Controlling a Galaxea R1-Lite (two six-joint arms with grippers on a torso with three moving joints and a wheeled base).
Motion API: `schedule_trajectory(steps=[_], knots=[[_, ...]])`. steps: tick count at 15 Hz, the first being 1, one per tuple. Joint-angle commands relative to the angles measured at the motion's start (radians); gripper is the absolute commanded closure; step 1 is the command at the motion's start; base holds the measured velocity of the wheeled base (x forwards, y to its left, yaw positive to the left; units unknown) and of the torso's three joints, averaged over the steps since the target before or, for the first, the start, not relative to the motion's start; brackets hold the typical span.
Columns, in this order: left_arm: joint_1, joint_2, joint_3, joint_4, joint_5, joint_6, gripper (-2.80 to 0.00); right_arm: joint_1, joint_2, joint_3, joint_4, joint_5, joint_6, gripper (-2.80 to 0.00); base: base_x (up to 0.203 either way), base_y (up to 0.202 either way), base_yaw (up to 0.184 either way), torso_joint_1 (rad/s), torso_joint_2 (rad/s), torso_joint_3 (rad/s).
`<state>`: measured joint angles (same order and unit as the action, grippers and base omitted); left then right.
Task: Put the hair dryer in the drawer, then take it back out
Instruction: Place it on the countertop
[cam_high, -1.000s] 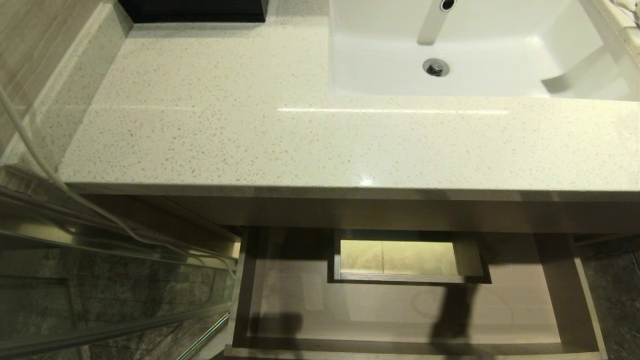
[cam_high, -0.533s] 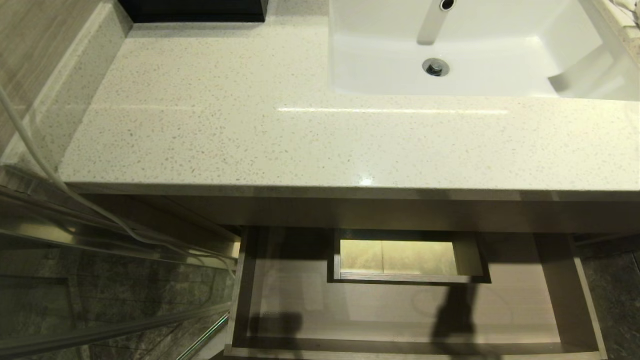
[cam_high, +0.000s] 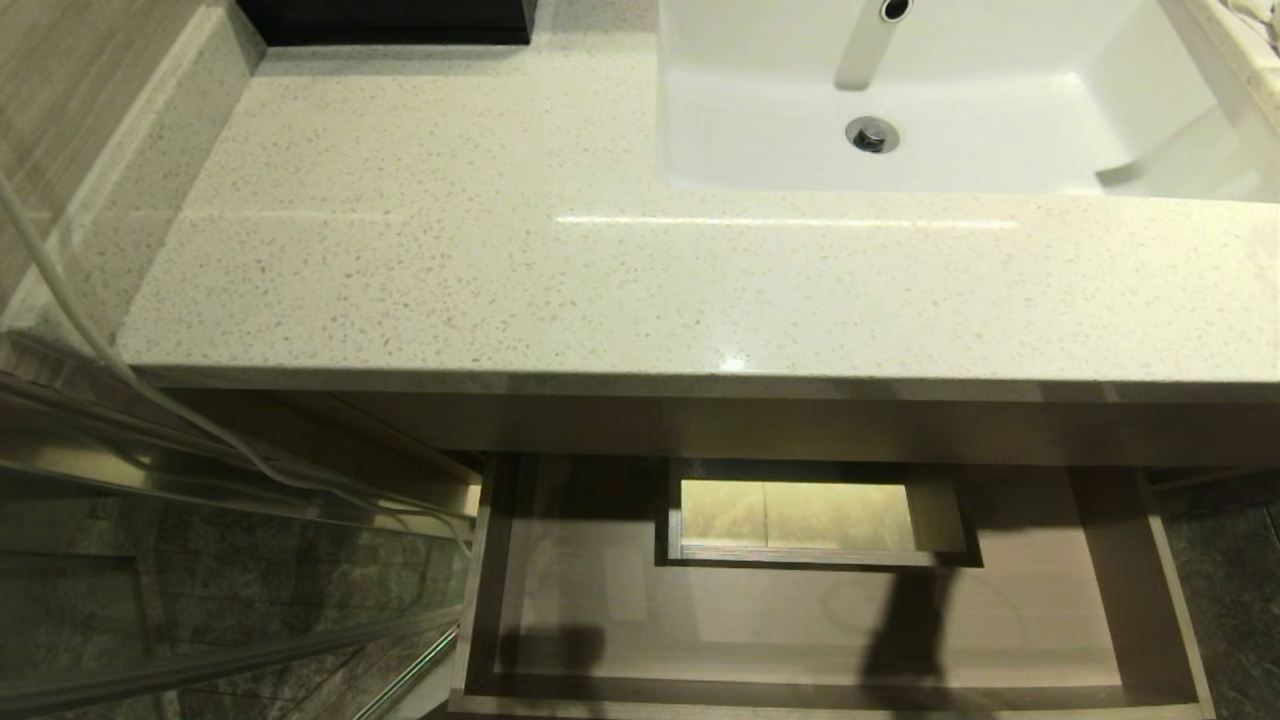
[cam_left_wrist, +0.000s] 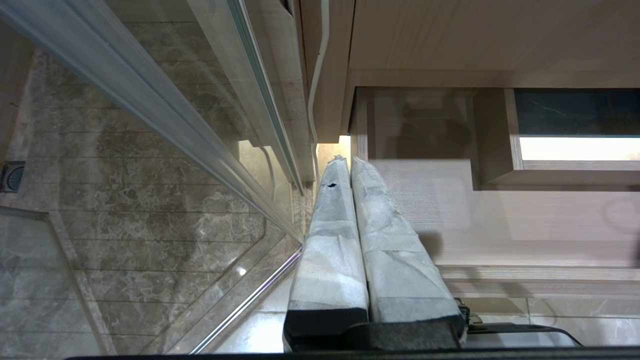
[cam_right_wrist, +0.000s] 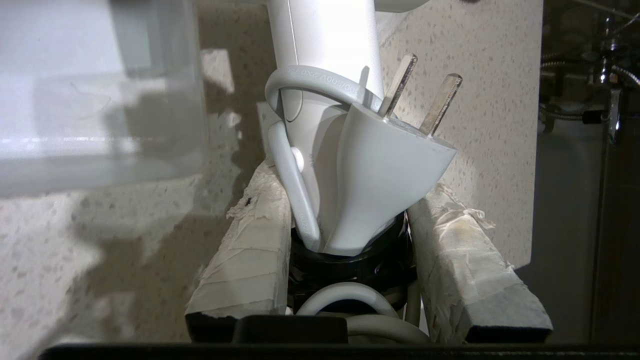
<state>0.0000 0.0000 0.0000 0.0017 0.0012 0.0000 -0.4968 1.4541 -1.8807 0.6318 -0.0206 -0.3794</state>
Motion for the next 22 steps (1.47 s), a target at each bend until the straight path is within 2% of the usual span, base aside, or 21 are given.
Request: schedule_trajectory(steps=[1, 6, 14, 17, 22], knots=[[0.0, 0.0, 0.002, 0.0, 0.0, 0.0, 0.0, 0.0, -0.072, 0.018, 0.04, -0.001, -0.004, 0.0, 0.0, 0.0, 0.0, 0.0, 0.0, 0.0], [0.0, -0.002, 0.0, 0.0, 0.0, 0.0, 0.0, -0.002, -0.179, 0.117, 0.081, -0.005, -0.004, 0.0, 0.0, 0.0, 0.0, 0.0, 0.0, 0.0], [0.0, -0.002, 0.002, 0.0, 0.0, 0.0, 0.0, -0.002, -0.061, 0.069, 0.026, -0.005, -0.004, 0.0, 0.0, 0.0, 0.0, 0.0, 0.0, 0.0], [-0.001, 0.0, 0.0, 0.0, 0.0, 0.0, 0.0, -0.001, -0.003, 0.018, 0.022, -0.004, -0.004, 0.0, 0.0, 0.0, 0.0, 0.0, 0.0, 0.0], [0.0, 0.0, 0.0, 0.0, 0.0, 0.0, 0.0, -0.002, 0.021, 0.008, 0.027, -0.003, -0.016, 0.0, 0.0, 0.0, 0.0, 0.0, 0.0, 0.0]])
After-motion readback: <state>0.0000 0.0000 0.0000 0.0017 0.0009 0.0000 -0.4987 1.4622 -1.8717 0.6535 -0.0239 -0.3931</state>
